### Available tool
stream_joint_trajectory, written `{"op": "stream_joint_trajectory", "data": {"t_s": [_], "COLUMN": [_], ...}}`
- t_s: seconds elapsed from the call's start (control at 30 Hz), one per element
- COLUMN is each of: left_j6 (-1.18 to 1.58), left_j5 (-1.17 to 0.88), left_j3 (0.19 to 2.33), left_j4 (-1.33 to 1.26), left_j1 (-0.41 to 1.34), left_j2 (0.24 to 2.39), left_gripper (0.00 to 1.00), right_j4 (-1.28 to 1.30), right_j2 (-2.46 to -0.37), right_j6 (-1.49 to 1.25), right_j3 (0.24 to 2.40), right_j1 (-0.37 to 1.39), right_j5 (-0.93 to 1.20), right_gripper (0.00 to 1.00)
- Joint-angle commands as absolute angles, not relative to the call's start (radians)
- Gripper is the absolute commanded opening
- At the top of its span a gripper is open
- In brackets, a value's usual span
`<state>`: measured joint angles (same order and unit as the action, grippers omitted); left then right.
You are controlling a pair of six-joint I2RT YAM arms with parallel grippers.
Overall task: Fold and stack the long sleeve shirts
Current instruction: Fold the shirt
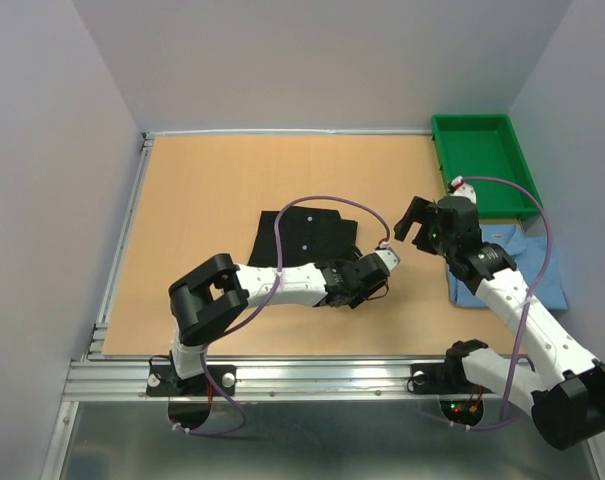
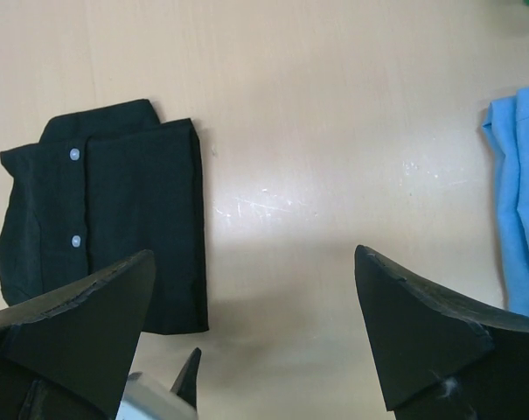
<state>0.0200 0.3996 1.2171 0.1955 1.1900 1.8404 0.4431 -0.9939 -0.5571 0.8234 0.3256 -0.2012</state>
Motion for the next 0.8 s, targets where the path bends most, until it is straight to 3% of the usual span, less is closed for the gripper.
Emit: {"op": "stream_joint_trajectory", "data": {"t_s": [0.0, 0.23, 0.63, 0.77], "left_j6": [-0.032, -0.051, -0.067, -0.064], "left_j5": [0.463, 0.459, 0.333, 0.346], "left_j3": [1.284, 1.310, 1.287, 1.278], "left_j4": [0.192, 0.192, 0.193, 0.187], "left_j1": [1.189, 1.189, 1.200, 1.200], "left_j2": [1.857, 1.927, 1.942, 1.948], "left_gripper": [0.71, 0.61, 0.62, 0.57], "right_j4": [0.463, 0.480, 0.483, 0.480], "right_j2": [-0.953, -0.905, -0.933, -0.950], "right_j6": [-0.563, -0.581, -0.610, -0.623], "right_j3": [0.828, 0.804, 0.792, 0.788], "right_j1": [0.316, 0.318, 0.316, 0.316], "right_j5": [-0.248, -0.271, -0.261, -0.249], "right_gripper": [1.00, 1.00, 1.00, 1.00]}}
